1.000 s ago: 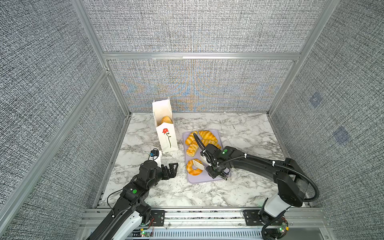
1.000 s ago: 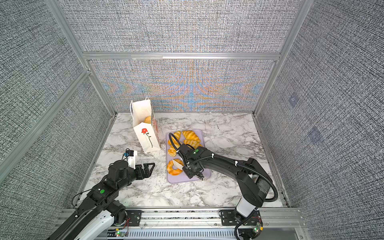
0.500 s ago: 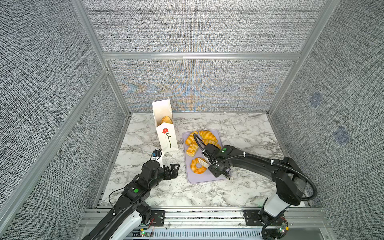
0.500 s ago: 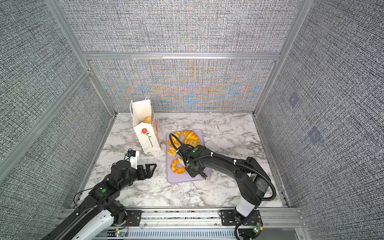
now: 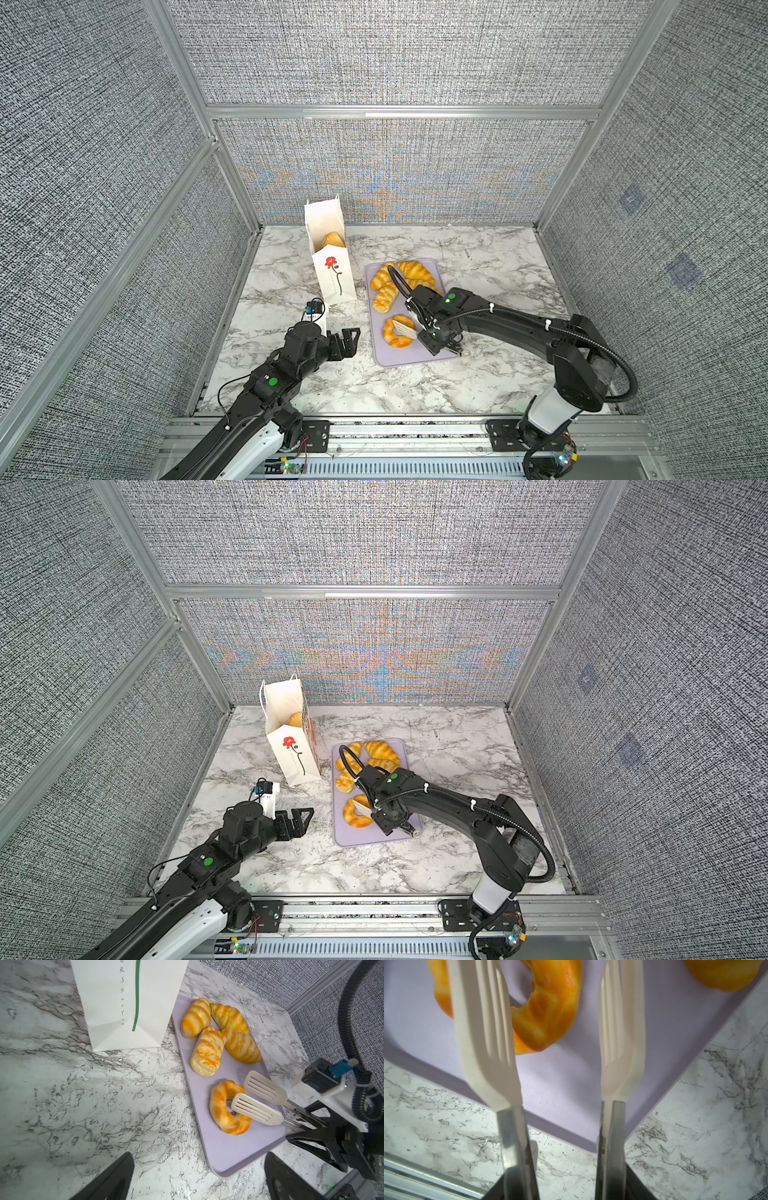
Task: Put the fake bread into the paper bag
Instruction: 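Lower the open tongs around the ring donut on the tray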
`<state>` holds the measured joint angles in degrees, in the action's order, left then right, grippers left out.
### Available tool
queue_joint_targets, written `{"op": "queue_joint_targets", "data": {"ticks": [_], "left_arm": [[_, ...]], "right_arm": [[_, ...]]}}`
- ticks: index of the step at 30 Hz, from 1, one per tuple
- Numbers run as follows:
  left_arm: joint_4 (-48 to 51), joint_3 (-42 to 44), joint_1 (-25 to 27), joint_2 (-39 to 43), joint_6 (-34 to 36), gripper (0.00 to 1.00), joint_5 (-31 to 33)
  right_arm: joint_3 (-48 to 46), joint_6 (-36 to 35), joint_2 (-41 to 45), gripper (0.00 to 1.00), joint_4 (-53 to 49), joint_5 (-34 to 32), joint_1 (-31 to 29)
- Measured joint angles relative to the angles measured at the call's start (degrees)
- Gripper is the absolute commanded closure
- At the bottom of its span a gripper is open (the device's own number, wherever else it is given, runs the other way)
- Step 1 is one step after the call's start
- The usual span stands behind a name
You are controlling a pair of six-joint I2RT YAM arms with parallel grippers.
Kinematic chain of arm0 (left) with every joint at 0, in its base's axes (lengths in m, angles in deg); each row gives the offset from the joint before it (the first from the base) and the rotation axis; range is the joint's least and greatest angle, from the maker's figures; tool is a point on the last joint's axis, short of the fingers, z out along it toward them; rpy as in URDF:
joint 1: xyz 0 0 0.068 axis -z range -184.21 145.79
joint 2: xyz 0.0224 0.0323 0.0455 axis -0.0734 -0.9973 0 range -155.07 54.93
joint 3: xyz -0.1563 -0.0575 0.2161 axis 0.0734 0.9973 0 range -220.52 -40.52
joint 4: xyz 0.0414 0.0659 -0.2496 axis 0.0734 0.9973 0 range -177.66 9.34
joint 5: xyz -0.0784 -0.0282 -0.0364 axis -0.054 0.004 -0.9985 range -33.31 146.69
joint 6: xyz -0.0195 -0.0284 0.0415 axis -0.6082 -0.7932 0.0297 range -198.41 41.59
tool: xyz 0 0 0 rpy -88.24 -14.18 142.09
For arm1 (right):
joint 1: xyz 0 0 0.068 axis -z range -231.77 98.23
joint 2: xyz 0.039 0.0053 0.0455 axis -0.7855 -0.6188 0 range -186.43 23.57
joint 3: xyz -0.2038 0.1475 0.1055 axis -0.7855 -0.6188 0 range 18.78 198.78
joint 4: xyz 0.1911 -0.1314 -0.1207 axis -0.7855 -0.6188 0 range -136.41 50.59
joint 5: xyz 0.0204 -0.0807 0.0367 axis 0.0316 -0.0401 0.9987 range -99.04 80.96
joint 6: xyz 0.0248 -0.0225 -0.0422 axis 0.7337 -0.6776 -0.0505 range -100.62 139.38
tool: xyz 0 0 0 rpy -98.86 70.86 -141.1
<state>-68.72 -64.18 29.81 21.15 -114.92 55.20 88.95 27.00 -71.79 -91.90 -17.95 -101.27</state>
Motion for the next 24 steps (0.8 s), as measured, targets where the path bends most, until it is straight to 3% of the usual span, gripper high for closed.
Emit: {"op": "queue_joint_targets", "data": {"ticks": [17, 24], "left_arm": [[0.04, -0.11, 0.68, 0.48, -0.20, 0.01, 1.53], [0.02, -0.04, 0.70, 0.15, -0.20, 0.01, 1.55]], "right_arm": [[4.48, -4.52, -5.68, 0.52, -4.02, 0.09, 0.70], [5.42, -5.25, -6.73, 0.63, -5.84, -1.14, 0.70]]}}
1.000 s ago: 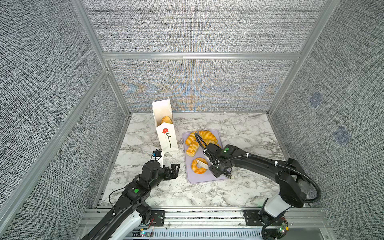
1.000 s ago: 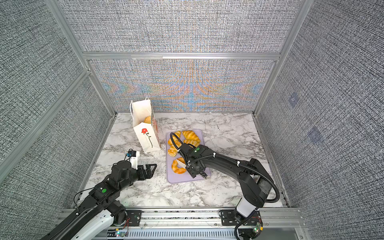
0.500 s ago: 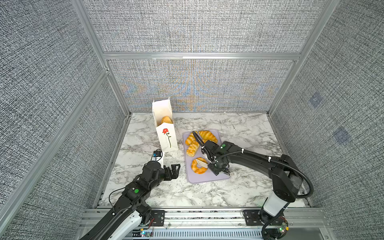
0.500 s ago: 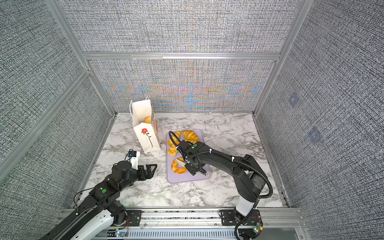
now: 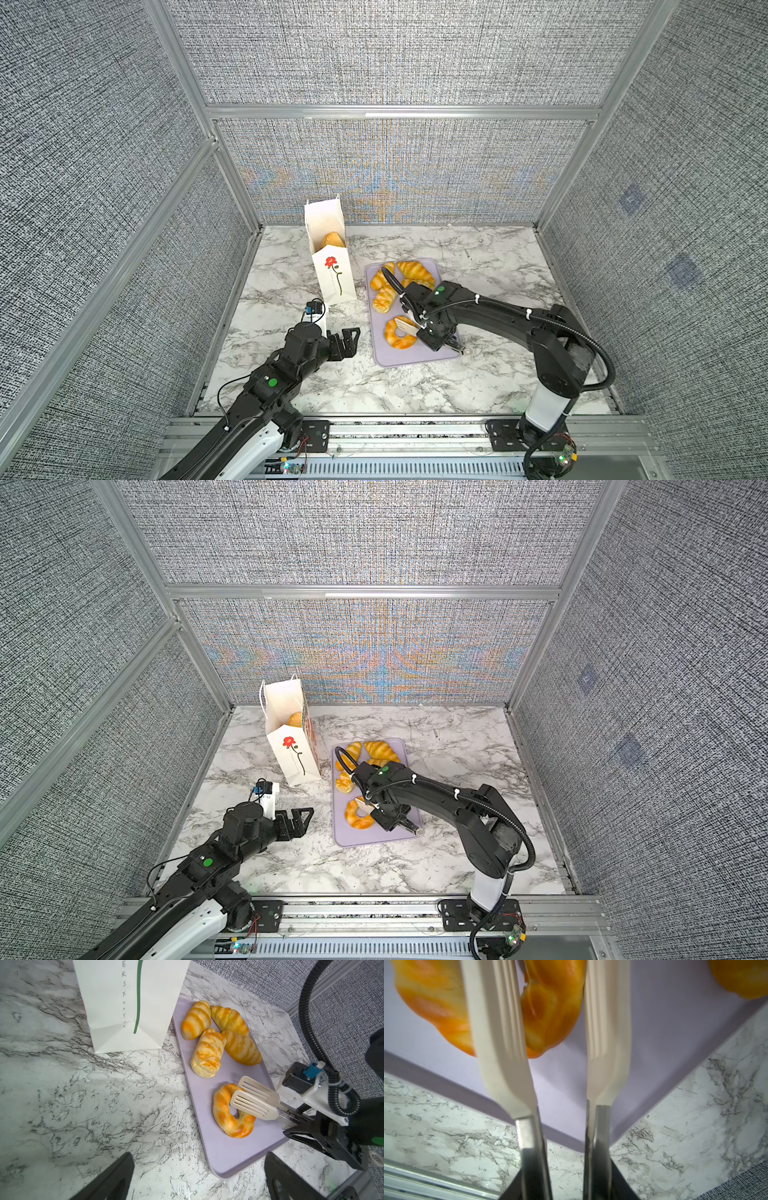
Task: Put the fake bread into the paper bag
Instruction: 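Lower the open tongs around the ring donut on the tray, then squeeze the tongs shut on the ring donut and lift it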
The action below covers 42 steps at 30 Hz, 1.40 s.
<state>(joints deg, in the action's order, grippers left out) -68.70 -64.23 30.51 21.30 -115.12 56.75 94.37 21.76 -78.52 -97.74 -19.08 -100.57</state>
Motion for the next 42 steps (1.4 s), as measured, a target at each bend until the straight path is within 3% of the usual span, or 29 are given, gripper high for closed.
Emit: {"op": "queue_joint_targets", "data": {"ticks": [9, 42], "left_arm": [[0.02, -0.07, 0.07, 0.44, 0.00, 0.01, 0.28], [1.73, -4.79, 0.17, 1.16, 3.89, 0.01, 1.25]], "right_arm": [[0.59, -0.96, 0.44, 0.73, -1.03, -0.52, 0.02], [2.86, 0.90, 9.20, 0.75, 2.95, 3.28, 0.46]]}}
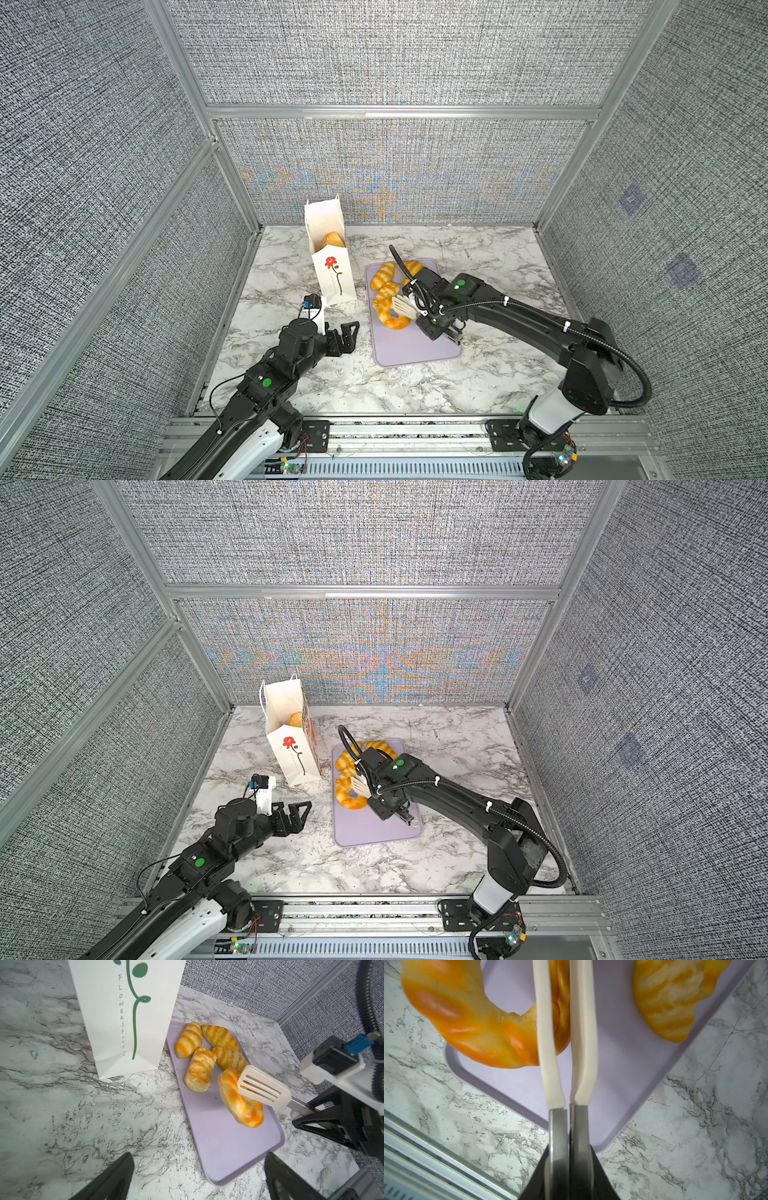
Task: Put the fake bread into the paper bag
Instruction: 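Squeeze the tongs shut on the ring donut and lift it, then carry the ring donut in the tongs over the paper bag opening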
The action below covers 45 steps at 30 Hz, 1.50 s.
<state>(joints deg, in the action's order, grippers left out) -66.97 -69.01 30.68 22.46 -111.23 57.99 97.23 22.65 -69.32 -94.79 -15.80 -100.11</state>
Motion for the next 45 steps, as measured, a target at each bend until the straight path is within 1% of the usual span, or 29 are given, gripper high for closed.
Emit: {"op": "queue_joint_targets", "data": {"ticks": [7, 23, 33, 45], "left_arm": [[0.57, -1.51, 0.00, 1.18, 1.49, 0.01, 0.50], [4.74, -5.86, -0.37, 0.79, 3.67, 0.00, 7.26], [4.79, -6.75, -3.28, 0.04, 4.44, 0.00, 9.11], [4.83, -6.75, -5.46, 1.29, 5.38, 0.00, 9.31]], "right_arm": [[1.75, 0.55, 0.55, 0.75, 0.70, 1.07, -0.02], [9.88, 1.42, -0.66, 0.75, 1.97, 2.32, -1.46], [18.27, 1.99, -3.67, 0.75, 3.52, 2.67, -3.13], [23.87, 1.99, -4.20, 0.75, 7.93, 3.23, -4.59]]}}
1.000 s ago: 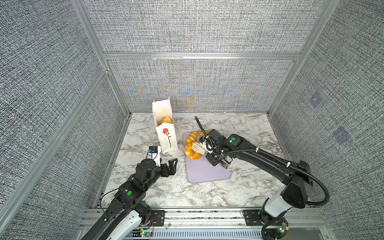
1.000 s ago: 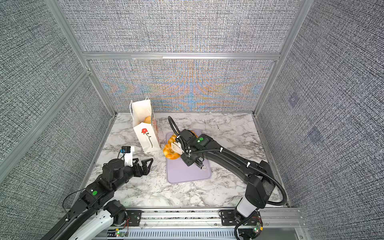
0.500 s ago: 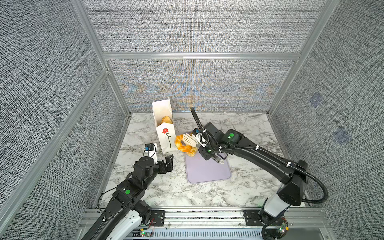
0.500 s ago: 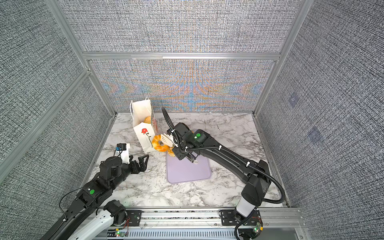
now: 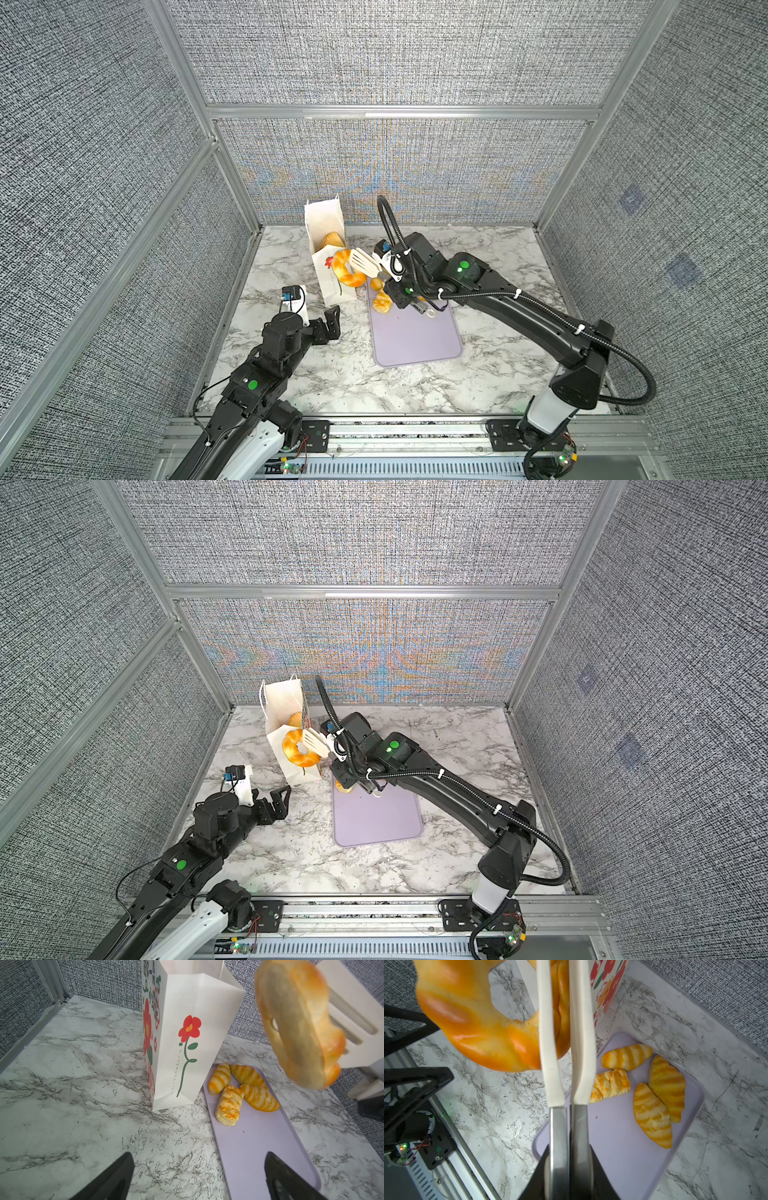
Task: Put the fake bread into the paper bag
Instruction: 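Carry the ring donut in the tongs over the paper bag opening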
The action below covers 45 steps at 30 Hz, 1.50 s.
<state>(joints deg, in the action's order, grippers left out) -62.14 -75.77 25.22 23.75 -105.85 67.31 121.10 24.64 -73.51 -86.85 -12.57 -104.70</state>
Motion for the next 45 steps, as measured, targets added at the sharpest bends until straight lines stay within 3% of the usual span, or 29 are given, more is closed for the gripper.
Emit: {"op": "queue_joint_targets", "data": {"ticks": [16, 45], "left_arm": [[0.09, 0.00, -0.39, 0.31, 0.00, 0.01, -0.13], [0.15, 0.92, -0.44, 1.11, -0.04, 0.00, -1.81]], "right_arm": [[12.52, -0.11, -8.66, 0.75, 4.94, -1.79, -0.70], [20.92, -0.92, -19.37, 0.71, 10.38, -12.83, -0.68]]}}
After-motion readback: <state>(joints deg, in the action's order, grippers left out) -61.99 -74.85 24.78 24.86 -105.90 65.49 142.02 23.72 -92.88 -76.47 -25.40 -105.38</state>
